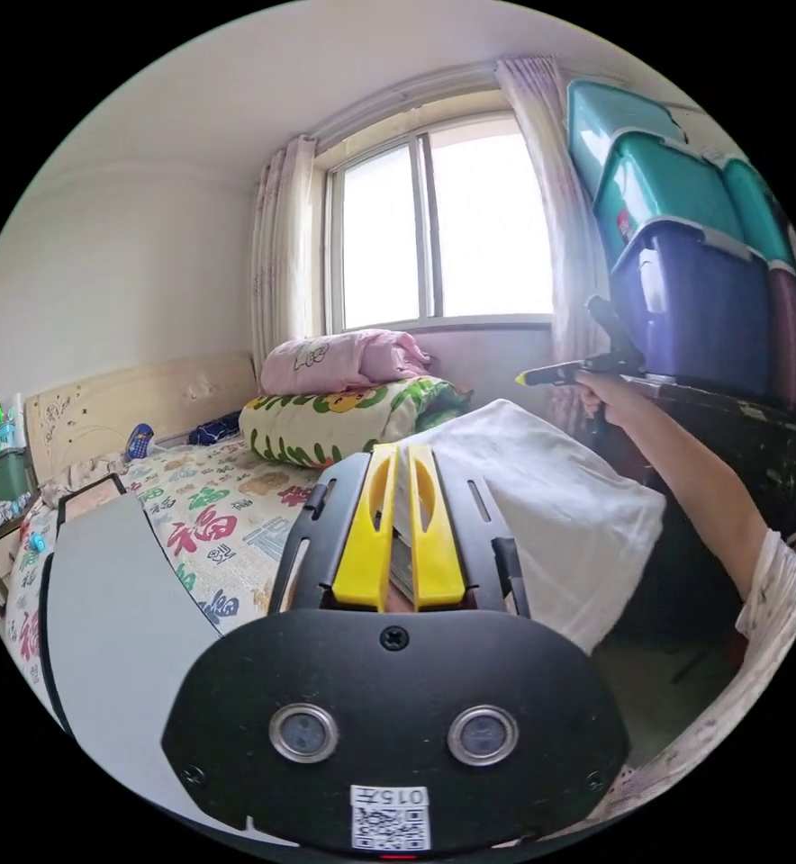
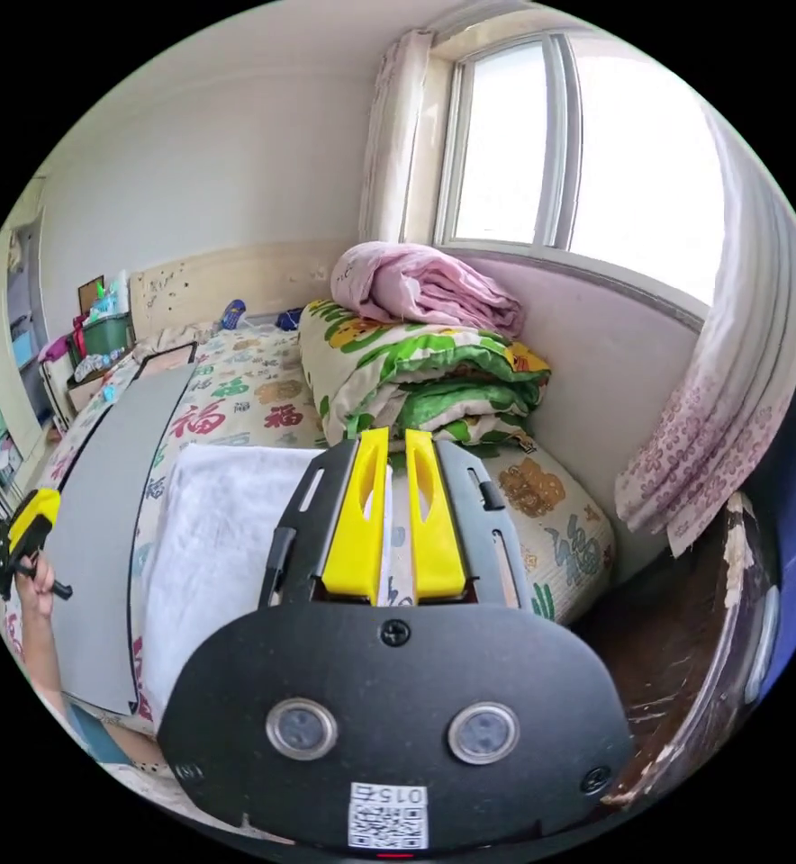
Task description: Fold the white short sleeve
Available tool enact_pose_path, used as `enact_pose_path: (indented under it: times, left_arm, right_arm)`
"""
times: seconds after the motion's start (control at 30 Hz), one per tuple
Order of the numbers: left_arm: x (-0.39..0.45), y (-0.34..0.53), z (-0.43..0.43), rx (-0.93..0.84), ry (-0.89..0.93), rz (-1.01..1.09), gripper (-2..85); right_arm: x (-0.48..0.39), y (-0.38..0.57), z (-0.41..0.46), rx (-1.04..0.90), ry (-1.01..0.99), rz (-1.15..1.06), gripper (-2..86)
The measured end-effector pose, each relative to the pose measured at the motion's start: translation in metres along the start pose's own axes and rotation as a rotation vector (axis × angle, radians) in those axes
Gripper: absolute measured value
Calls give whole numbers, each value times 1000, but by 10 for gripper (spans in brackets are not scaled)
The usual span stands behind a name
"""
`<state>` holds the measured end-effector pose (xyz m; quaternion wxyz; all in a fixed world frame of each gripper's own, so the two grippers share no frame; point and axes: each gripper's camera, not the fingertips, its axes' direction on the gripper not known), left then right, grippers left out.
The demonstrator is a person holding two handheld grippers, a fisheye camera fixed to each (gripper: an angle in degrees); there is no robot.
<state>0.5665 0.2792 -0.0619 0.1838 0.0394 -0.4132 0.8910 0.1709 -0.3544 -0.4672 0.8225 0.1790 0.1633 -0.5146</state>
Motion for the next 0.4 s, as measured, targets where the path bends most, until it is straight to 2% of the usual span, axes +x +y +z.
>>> enact_pose_path:
  times: [0.1,0.2,0.23,0.3,0.33,0.4]
  left_arm:
    - [30,7,-92,25,38,54,16]
    - [68,32,-196,47,-27,140,26]
    - [85,50,-239,55,-66,166,33]
    - [108,85,-307,76,-153,151,52]
    - [122,112,-356,98,-233,120,63]
    - [143,157,-431,125,-369,59,71]
  right_arm:
    - [-54,21,-28,129,95,-147,44]
    - [-138,94,-73,405,151,-421,30]
    - [-171,143,-89,539,176,-524,11]
    - [-209,233,-108,747,121,-615,-3]
    - [-225,293,-116,850,21,-671,-6]
    - [-244,367,-122,913,-164,-735,-8]
